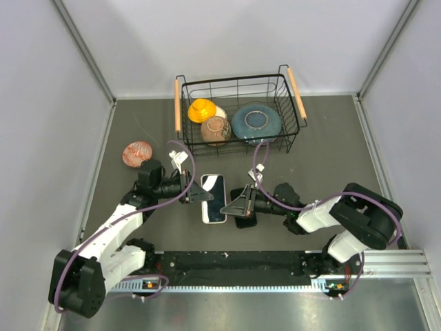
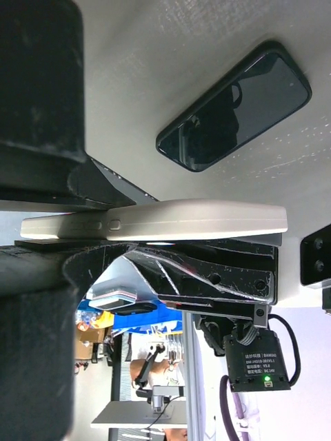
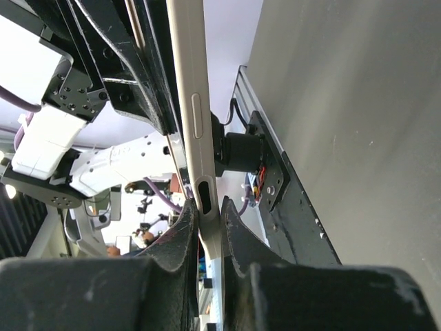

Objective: Put the phone into the phone case

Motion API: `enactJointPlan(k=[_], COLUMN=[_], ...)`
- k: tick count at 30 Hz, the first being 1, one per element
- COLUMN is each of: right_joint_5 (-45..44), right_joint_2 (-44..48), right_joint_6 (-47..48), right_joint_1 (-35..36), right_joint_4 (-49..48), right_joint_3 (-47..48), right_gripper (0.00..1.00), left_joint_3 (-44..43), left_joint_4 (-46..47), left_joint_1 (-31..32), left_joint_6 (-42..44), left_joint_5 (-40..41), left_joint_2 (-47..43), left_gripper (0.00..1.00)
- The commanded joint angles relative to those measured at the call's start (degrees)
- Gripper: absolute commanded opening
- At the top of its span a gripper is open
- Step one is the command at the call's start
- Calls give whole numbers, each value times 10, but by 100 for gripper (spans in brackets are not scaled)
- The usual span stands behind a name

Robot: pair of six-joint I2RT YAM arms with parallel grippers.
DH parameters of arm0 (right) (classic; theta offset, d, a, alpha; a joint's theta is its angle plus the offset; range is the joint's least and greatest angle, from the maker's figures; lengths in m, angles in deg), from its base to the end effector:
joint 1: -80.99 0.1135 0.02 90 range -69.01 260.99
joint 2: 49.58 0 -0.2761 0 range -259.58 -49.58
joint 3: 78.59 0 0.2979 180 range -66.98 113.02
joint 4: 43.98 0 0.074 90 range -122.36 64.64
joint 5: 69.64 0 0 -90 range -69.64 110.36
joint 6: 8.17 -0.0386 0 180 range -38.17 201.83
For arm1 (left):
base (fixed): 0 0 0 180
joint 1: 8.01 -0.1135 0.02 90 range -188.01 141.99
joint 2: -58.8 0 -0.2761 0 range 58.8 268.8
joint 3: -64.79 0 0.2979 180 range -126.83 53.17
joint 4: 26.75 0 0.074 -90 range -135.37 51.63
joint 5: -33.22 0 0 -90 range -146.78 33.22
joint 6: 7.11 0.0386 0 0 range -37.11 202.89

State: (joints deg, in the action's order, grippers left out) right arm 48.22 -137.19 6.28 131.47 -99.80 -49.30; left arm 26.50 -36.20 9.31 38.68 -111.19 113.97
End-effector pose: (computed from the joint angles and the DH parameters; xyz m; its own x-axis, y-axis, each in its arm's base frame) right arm 0.1598 0.2220 0.1311 -0.9550 0.1876 -0.2296 -0.2174 0.0831 0.9725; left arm 0.2139 -0.0996 0.2109 -0.9095 -0.1415 -0.3909 0.3277 0.3348 -0.8835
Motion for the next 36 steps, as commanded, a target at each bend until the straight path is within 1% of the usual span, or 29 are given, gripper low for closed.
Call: enactJointPlan(k=[1,3,4,6,7,10,12,16,20,24,31,34,35,36], right_joint_5=[-23,-23,-25,-34,-36,-39,-40,-38,-40,-25,-12,-11,-11,-15], right_joint_2=[28,45,53,83,93,124,139,173,198,189,154,140,138,136], right_joint_6=[-24,5,15,46,56,80,97,122,129,140,130,118,110,105], right_joint_1=[1,1,1,1,0,-4,-9,-19,-28,-33,-38,-45,-48,-50], right_joint_4=[4,13,18,38,47,70,83,135,151,158,129,108,97,78], right_joint_3=[16,12,11,5,4,4,9,25,28,44,76,80,78,70], right_gripper=[7,20,34,47,58,67,70,70,69,67,62,54,44,38], left_joint_3=[-22,-21,-20,-19,-20,-25,-29,-27,-28,-23,-26,-22,-22,-22], left_joint_4=[-5,2,5,7,7,7,8,7,10,34,52,59,58,58], left_joint_1=[1,1,1,1,1,1,1,2,5,11,35,38,39,38], left_joint_6=[80,75,66,62,59,55,57,62,59,39,26,20,19,18], left_joint_5=[13,-2,-16,-30,-36,-81,-118,-149,-157,-166,-174,-174,-174,-172], left_joint_2=[-13,-17,-19,-24,-26,-22,-16,-17,-12,-11,15,20,20,20], left_gripper=[0,0,0,0,0,0,0,0,0,0,0,0,0,0])
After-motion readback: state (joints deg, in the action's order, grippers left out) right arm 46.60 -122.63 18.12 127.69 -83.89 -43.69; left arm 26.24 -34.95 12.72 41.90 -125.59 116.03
